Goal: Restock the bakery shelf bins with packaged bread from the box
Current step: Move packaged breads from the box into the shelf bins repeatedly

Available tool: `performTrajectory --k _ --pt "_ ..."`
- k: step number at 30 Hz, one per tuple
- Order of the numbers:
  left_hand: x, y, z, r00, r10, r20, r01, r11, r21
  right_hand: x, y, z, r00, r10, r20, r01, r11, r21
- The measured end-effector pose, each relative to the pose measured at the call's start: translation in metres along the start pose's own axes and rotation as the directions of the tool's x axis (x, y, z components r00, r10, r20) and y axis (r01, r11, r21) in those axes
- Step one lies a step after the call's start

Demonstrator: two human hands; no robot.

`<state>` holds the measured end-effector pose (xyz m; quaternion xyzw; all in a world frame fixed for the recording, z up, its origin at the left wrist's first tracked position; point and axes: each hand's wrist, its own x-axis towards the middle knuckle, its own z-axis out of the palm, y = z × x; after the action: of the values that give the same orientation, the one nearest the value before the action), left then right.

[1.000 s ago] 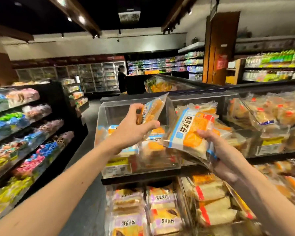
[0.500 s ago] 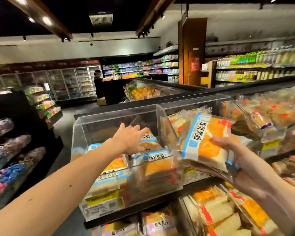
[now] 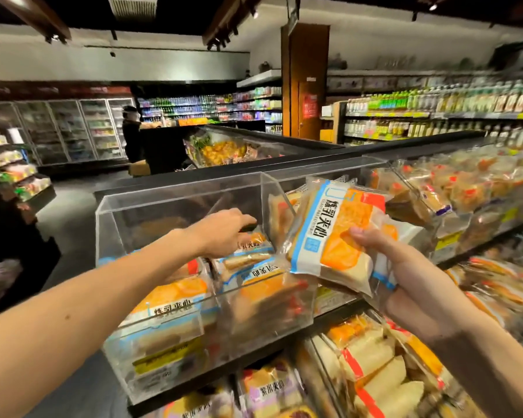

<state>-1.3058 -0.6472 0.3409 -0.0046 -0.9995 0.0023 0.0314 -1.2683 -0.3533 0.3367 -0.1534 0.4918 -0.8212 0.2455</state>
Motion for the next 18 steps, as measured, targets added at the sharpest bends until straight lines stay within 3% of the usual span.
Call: performTrajectory --k 2,3,6,9,12,18 --pt "-0.023 0.013 -0.021 0.961 0.002 -0.276 -0.067 0.971 -0.228 0.017 0.002 0.004 0.997 -0.018 -0.072 0.020 0.999 0.029" --pt "-0.038 0.023 -0.033 0.924 -0.027 -0.382 -0.128 0.918 -0.374 0.012 0.003 0.011 0.999 -0.038 -0.015 0.039 0.999 0.025" --pt "-0.082 0.060 -0.061 0.914 -0.077 -0.398 -0.224 0.723 -0.654 0.016 0.003 0.026 0.997 -0.076 -0.024 0.076 0.997 -0.010" --pt "-0.106 0.077 -0.068 0.949 -0.027 -0.313 -0.175 0.781 -0.600 0.019 0.009 0.049 0.987 -0.153 0.040 0.155 0.987 -0.046" --pt "-0.115 0.076 -0.066 0.959 -0.125 -0.255 -0.025 0.857 -0.514 0.020 0.016 0.071 0.964 -0.256 0.065 0.261 0.962 -0.085" --pt "-0.126 0.055 -0.062 0.950 -0.211 -0.230 0.061 0.848 -0.527 0.025 0.027 0.088 0.980 -0.170 0.105 0.177 0.982 -0.061"
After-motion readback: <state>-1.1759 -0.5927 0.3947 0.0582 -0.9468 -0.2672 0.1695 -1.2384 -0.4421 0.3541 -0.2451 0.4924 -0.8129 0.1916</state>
